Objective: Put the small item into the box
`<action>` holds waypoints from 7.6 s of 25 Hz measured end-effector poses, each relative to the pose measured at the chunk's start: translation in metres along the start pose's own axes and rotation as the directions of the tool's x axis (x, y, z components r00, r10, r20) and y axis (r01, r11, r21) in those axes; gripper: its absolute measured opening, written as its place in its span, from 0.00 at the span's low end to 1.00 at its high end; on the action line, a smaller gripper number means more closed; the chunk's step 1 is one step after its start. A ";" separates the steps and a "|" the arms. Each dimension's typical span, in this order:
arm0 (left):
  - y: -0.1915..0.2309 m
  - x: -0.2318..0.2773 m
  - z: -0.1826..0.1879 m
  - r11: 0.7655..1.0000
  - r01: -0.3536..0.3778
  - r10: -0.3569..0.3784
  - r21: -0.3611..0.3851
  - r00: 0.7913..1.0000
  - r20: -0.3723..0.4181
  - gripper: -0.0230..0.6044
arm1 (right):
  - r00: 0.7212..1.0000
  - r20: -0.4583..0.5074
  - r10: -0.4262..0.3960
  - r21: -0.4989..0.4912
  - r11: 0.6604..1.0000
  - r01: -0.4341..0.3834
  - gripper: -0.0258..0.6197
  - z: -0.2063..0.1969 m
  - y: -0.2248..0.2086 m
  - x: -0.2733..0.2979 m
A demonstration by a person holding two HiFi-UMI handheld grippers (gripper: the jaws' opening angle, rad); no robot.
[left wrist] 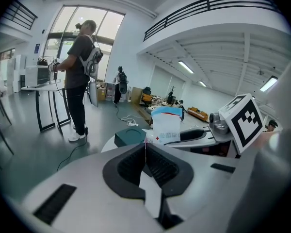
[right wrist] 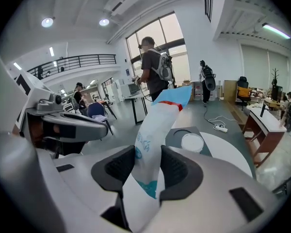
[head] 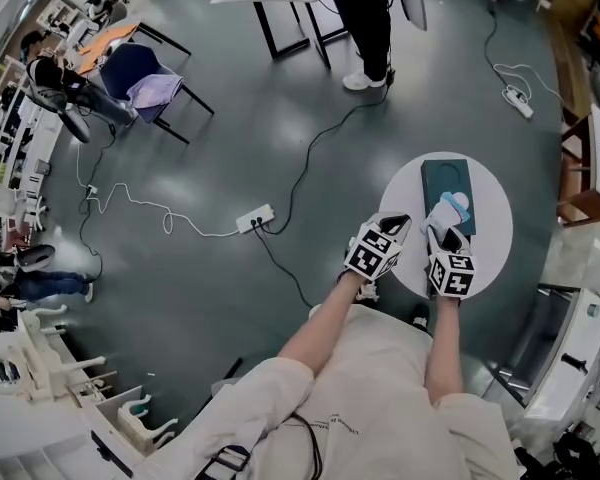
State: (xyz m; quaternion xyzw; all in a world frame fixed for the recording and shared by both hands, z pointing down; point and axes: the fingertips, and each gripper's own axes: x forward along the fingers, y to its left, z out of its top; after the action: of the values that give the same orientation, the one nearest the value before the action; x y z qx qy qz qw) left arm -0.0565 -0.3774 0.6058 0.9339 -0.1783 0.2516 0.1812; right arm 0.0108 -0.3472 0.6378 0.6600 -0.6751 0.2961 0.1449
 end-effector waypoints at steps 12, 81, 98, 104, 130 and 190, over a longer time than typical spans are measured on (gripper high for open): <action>0.006 0.001 -0.030 1.000 0.007 -0.007 -0.002 0.997 -0.072 0.07 | 0.997 -0.072 -0.023 0.098 0.995 0.030 0.33 -0.038 -0.011 0.012; -0.057 0.073 -0.091 0.967 -0.192 0.156 -0.168 0.966 -0.208 0.07 | 0.674 -0.704 0.223 0.066 0.966 -0.250 0.33 -0.207 -0.103 0.005; -0.084 0.043 -0.094 0.933 -0.283 0.250 -0.221 0.954 -0.163 0.07 | 0.672 -0.703 0.232 0.030 0.954 -0.297 0.45 -0.206 -0.095 -0.013; -0.099 0.025 -0.095 0.914 -0.315 0.289 -0.256 0.948 -0.136 0.07 | 0.682 -0.698 0.218 -0.008 0.950 -0.312 0.46 -0.195 -0.093 -0.030; -0.194 0.016 -0.101 0.911 -0.312 0.316 -0.270 0.948 -0.027 0.07 | 0.842 -0.446 0.302 -0.115 0.914 -0.389 0.46 -0.168 -0.094 -0.115; -0.226 0.029 -0.114 0.881 -0.317 0.348 -0.353 0.937 0.028 0.07 | 0.924 -0.142 0.355 -0.031 0.931 -0.363 0.09 -0.133 -0.116 -0.159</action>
State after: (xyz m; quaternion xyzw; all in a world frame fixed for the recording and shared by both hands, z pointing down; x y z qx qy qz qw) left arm 0.0167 -0.1388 0.6566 0.8538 -0.3850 0.2013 0.2867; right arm 0.1118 -0.1347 0.6728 0.4993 -0.7815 0.3419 0.1519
